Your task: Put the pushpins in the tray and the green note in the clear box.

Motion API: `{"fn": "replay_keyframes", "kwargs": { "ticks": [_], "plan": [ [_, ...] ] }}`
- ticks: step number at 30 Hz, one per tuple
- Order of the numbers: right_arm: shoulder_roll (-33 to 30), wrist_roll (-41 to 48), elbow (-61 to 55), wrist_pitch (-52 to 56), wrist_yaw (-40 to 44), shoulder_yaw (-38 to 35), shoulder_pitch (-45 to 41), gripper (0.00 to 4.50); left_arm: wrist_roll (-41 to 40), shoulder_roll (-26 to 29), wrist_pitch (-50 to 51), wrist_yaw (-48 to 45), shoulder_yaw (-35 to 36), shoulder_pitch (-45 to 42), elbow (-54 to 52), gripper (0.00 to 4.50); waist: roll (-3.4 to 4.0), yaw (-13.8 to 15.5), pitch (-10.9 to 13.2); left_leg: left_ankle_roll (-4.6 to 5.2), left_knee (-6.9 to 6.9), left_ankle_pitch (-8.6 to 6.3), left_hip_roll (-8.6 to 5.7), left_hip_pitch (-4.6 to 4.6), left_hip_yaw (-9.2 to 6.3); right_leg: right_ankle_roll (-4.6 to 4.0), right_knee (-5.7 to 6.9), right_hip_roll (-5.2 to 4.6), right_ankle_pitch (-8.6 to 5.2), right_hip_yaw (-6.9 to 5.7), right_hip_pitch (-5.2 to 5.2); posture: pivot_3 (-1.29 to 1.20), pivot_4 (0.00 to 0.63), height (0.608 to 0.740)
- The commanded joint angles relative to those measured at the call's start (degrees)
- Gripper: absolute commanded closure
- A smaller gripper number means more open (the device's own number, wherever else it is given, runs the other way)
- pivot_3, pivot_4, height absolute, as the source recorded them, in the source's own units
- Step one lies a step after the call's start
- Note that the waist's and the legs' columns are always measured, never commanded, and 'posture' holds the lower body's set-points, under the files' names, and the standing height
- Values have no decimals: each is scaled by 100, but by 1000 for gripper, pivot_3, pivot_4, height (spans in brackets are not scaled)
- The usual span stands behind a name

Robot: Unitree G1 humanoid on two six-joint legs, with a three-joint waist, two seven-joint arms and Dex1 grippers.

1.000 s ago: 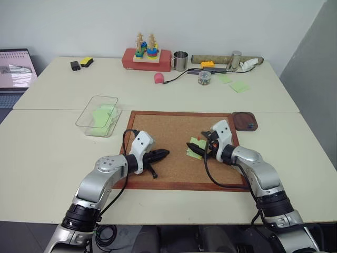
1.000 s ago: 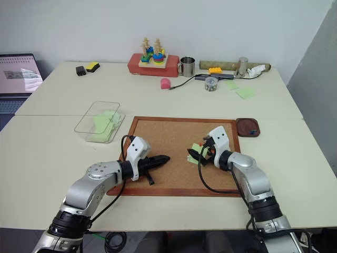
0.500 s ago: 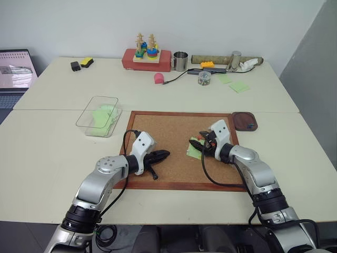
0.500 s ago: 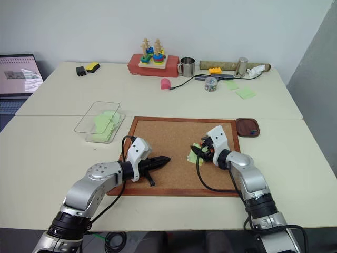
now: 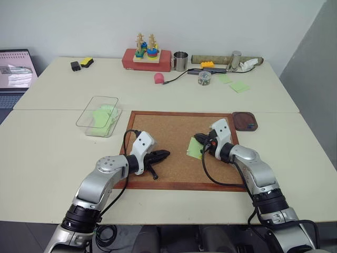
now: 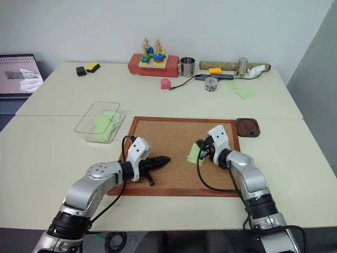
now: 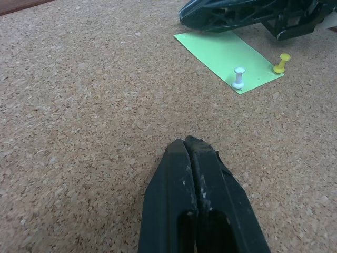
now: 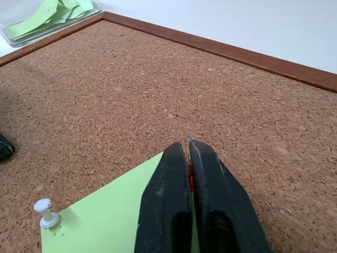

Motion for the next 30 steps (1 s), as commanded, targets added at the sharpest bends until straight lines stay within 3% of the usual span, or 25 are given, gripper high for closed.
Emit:
{"fn": "replay_keyframes", "kwargs": {
  "ticks": [1,10,17,24,30],
  "plan": [
    [6,106,-628,48,-112,-222,-26,4493,161,29,21,-16,-140,-2,113,4500,0,0,0,0,0,0,0,0,0,0,0,0,0,0,0,0,150,740],
    [54,818,-1455,728,-61,-587,86,4493,159,-4,52,-8,-141,53,86,4500,1,3,1,0,0,0,0,0,-2,8,0,0,-5,-1,0,0,150,740],
    [75,984,-1469,829,-342,-975,-24,4493,151,8,84,-25,-151,35,94,4500,1,6,1,0,1,0,0,0,-2,21,1,0,-12,0,0,0,150,740],
    [-536,113,224,-178,-1446,-1773,-594,4493,115,17,87,-83,-165,52,68,4500,1,12,1,0,2,0,-3,0,3,24,-1,-2,-10,3,1,0,150,740],
    [-984,-112,1946,-899,-1570,-2072,-1217,4493,142,3,67,-118,-148,-4,90,4500,3,-3,0,1,-3,0,-3,2,11,-2,-3,-2,5,10,-1,0,150,740]
  ]
}}
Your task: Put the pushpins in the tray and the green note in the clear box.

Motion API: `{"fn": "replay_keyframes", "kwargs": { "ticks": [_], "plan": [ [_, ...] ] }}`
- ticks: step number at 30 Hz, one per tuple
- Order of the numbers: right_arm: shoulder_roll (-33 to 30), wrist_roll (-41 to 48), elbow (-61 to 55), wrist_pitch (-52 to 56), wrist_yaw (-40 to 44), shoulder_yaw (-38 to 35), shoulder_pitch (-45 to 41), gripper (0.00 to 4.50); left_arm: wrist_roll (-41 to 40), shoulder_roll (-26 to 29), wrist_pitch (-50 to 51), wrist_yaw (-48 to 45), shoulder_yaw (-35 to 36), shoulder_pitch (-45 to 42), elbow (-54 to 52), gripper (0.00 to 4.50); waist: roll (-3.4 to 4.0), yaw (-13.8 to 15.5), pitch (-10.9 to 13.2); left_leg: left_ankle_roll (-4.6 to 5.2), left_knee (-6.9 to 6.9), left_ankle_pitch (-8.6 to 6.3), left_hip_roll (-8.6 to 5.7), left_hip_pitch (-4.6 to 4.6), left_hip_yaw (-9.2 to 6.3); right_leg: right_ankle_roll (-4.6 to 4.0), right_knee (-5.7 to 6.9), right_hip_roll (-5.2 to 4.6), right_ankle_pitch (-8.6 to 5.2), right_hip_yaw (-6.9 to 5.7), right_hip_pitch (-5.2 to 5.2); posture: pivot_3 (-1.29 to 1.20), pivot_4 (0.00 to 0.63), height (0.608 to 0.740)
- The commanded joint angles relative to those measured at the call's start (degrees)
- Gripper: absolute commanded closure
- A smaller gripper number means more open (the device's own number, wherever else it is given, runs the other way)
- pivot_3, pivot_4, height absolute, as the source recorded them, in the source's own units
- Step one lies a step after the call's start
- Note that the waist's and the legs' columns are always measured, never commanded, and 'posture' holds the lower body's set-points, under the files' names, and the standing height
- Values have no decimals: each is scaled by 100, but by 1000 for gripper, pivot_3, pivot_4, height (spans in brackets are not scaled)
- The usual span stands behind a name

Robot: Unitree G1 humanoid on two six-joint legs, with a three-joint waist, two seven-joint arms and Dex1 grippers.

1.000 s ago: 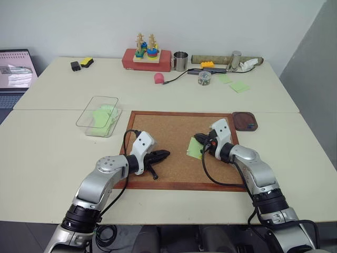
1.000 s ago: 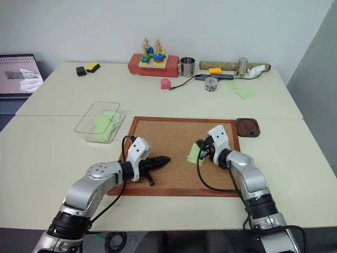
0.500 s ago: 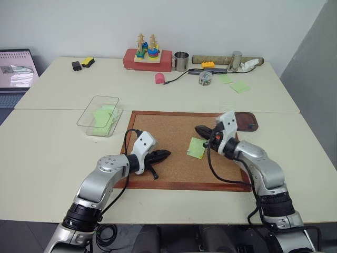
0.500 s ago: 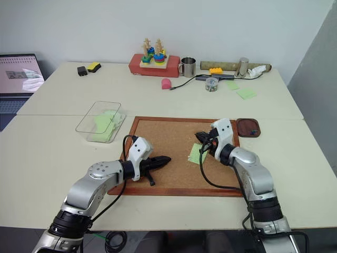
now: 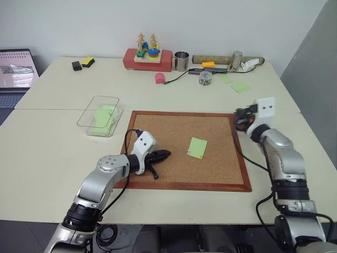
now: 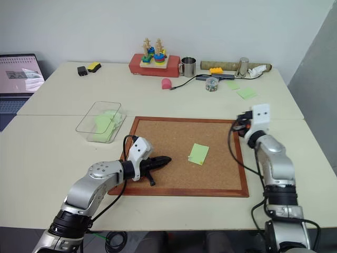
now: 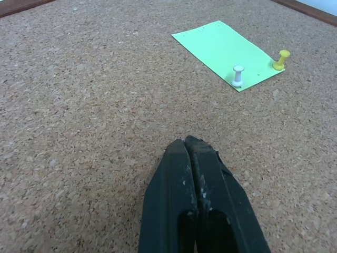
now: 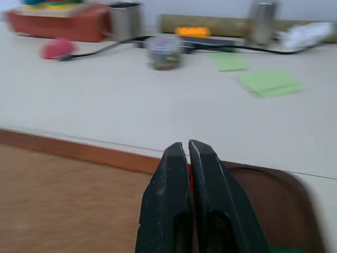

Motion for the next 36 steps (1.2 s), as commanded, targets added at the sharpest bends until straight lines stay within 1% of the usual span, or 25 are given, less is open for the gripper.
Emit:
{"fn": "replay_keyframes", "kwargs": {
  "ticks": [1,4,7,14,16,17,27,29,30,32,34,36],
  "plan": [
    [-184,-69,846,-523,76,-172,-443,4493,67,9,100,-27,-112,37,46,4500,0,-5,0,0,0,0,0,0,1,0,0,0,0,2,0,0,150,740],
    [-193,69,1369,-599,332,-229,-658,4493,56,14,123,-39,-99,57,13,4500,0,-9,0,0,0,0,0,0,2,0,0,0,0,3,0,0,150,740],
    [-162,128,1627,-693,496,-224,-792,4493,49,31,149,-29,-80,100,-47,4500,0,-8,0,0,1,0,0,0,2,0,0,0,0,3,1,0,150,740],
    [-68,89,2054,-784,547,-178,-939,4493,36,44,184,-10,-28,133,-130,4500,1,-26,0,0,0,0,1,0,1,-1,0,0,1,3,0,0,150,740],
    [-52,107,2143,-802,582,-188,-980,4037,33,46,191,-9,-14,124,-134,4500,1,-26,0,0,0,0,1,-1,1,-1,-1,0,1,2,0,0,150,740],
    [-48,116,2163,-812,596,-190,-996,3931,32,47,193,-8,-9,123,-137,4500,1,-26,1,0,0,0,1,-2,1,-1,-1,0,1,3,0,0,150,740],
    [-143,91,2083,-923,863,-127,-937,1510,33,42,176,-26,-5,120,-131,4500,2,-38,1,0,0,0,1,-1,2,-1,-1,0,1,3,0,0,150,740],
    [-170,74,2018,-949,900,-123,-886,1145,36,25,172,-19,-16,115,-128,4500,2,-38,1,0,0,0,1,-1,1,-1,-1,0,1,3,0,0,150,740],
    [-191,64,1873,-1025,950,-112,-834,962,32,19,171,-21,-19,114,-126,4500,2,-38,1,0,0,0,1,-1,1,-1,-1,0,1,3,0,0,150,740],
    [-210,137,1436,-1078,1182,-70,-696,434,27,14,169,-27,-22,113,-122,4500,3,-38,1,0,0,0,1,-2,1,-1,-1,0,0,2,0,0,150,740],
    [-210,267,972,-1010,1455,-33,-530,91,27,9,168,-23,-28,129,-136,4500,4,-37,2,0,0,0,1,-2,0,0,-1,0,0,2,0,0,150,740],
    [-293,505,65,-732,2036,149,-110,91,22,8,173,-26,-30,148,-148,4500,5,-35,3,0,-1,0,1,-2,0,0,-1,0,0,2,0,0,150,740]
  ]
}}
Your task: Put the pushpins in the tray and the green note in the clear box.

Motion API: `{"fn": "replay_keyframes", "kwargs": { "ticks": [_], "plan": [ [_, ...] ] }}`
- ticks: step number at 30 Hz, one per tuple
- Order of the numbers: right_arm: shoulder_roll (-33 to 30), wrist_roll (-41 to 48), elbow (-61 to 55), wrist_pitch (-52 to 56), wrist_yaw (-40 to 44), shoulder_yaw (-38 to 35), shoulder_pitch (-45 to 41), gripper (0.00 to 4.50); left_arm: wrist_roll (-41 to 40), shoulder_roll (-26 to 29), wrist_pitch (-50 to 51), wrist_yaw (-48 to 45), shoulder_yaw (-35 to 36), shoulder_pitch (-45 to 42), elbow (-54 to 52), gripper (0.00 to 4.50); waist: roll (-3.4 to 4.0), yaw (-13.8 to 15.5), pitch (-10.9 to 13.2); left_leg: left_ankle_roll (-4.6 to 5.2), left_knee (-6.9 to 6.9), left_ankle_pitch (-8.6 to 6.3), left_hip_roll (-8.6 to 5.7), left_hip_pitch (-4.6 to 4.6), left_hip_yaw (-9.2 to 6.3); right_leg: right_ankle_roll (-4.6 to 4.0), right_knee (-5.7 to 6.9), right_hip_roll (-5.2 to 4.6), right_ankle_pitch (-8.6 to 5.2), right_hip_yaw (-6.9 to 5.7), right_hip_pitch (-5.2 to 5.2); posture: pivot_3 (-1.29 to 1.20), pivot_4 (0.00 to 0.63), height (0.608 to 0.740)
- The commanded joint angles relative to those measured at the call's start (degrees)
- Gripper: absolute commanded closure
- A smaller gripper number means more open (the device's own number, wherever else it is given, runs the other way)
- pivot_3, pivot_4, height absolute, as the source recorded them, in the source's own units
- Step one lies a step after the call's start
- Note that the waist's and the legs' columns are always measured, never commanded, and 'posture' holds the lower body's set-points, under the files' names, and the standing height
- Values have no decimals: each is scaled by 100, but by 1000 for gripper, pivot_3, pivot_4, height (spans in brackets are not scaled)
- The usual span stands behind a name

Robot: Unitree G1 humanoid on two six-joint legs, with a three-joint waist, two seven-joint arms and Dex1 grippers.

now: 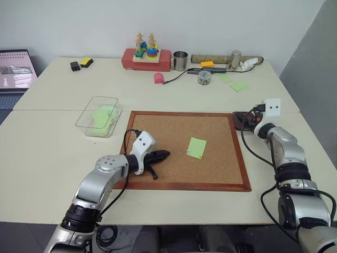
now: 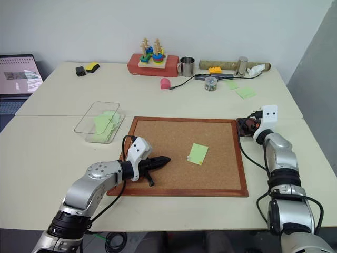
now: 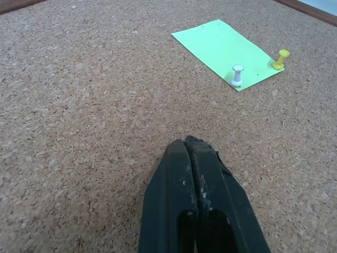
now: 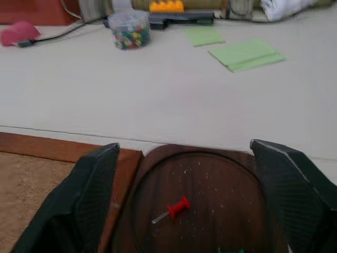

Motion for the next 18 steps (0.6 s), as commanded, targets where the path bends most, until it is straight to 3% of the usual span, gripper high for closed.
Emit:
{"fn": "replay_keyframes", "kwargs": {
  "ticks": [1,9,18],
  "plan": [
    [-243,494,-1713,338,1028,293,601,91,20,9,80,-29,-100,104,-39,4500,1,9,0,0,0,0,0,0,-3,0,0,0,0,-2,0,0,150,740],
    [-938,1159,-4359,1408,2529,1308,2250,91,8,50,71,-93,-110,115,-32,4500,1,44,0,0,0,0,1,-3,-12,27,-2,0,-16,-11,1,0,150,740],
    [-337,547,-4225,809,2125,1997,2548,91,-1,82,79,-154,-148,56,-27,4500,0,40,-1,0,6,0,0,3,-6,33,0,1,-15,-5,4,0,150,740]
  ]
}}
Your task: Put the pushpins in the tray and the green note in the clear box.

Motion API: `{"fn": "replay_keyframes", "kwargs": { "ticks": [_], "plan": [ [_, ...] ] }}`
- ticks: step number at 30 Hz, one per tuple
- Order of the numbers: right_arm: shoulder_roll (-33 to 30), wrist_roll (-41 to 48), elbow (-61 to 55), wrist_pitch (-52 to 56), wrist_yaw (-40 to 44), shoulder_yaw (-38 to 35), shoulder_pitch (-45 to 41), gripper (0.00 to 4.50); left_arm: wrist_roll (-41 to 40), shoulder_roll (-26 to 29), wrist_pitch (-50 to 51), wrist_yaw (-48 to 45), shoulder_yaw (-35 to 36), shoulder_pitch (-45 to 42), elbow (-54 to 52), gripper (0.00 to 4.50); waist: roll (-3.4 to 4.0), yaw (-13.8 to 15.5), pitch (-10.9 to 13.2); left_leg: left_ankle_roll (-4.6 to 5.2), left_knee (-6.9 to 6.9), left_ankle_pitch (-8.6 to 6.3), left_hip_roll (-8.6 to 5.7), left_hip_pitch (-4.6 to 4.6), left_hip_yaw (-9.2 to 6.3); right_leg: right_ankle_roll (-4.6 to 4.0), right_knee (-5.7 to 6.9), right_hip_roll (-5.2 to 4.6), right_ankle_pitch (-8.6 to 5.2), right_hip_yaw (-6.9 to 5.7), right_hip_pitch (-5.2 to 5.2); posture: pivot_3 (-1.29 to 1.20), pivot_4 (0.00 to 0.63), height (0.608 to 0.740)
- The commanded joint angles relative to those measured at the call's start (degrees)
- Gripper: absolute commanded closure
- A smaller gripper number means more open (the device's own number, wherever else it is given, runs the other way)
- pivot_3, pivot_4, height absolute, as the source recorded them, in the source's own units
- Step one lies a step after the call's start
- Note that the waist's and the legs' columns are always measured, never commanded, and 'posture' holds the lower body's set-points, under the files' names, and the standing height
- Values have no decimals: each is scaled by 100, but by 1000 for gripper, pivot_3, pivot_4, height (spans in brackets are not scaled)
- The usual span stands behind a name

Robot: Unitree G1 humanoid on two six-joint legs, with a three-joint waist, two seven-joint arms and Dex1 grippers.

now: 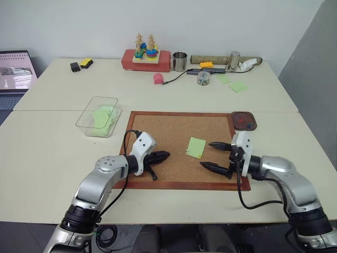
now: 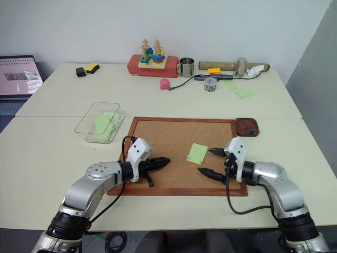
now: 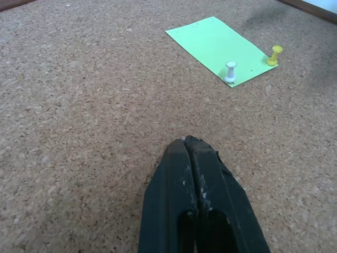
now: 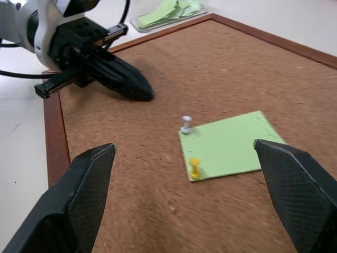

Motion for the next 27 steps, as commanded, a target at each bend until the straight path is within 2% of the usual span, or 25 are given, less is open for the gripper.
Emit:
{"fn": "replay_keyframes", "kwargs": {
  "ticks": [1,6,9,14,17,27],
  "plan": [
    [253,-330,177,-442,-223,168,-80,91,10,50,83,-121,-115,20,4,4500,0,4,0,0,0,0,0,-1,-1,0,-1,0,0,-1,0,0,150,740],
    [533,-708,610,-872,-481,266,-221,91,23,48,92,-142,-114,-2,12,4500,0,7,0,0,-2,0,1,-2,-1,0,-4,0,0,-1,-1,0,150,740],
    [612,-735,785,-980,-443,287,-215,583,19,49,102,-138,-109,23,-15,4500,0,6,0,0,-2,0,1,-3,-1,0,-4,0,0,-1,-2,0,150,740],
    [620,-695,849,-1033,-373,288,-183,1795,19,51,110,-119,-84,31,-19,4500,0,7,0,0,-2,0,1,-3,-2,0,-3,0,0,-1,-2,0,150,740],
    [612,-654,834,-1007,-335,266,-177,2308,18,44,113,-108,-77,28,-16,4500,0,7,0,0,-2,0,1,-2,-2,0,-3,0,0,-2,-2,0,150,740],
    [586,-714,867,-1072,-352,236,-193,4432,26,19,102,-100,-86,-7,11,4500,0,7,0,0,-2,0,1,-2,-2,0,-3,0,0,-1,-2,0,150,740]
  ]
}}
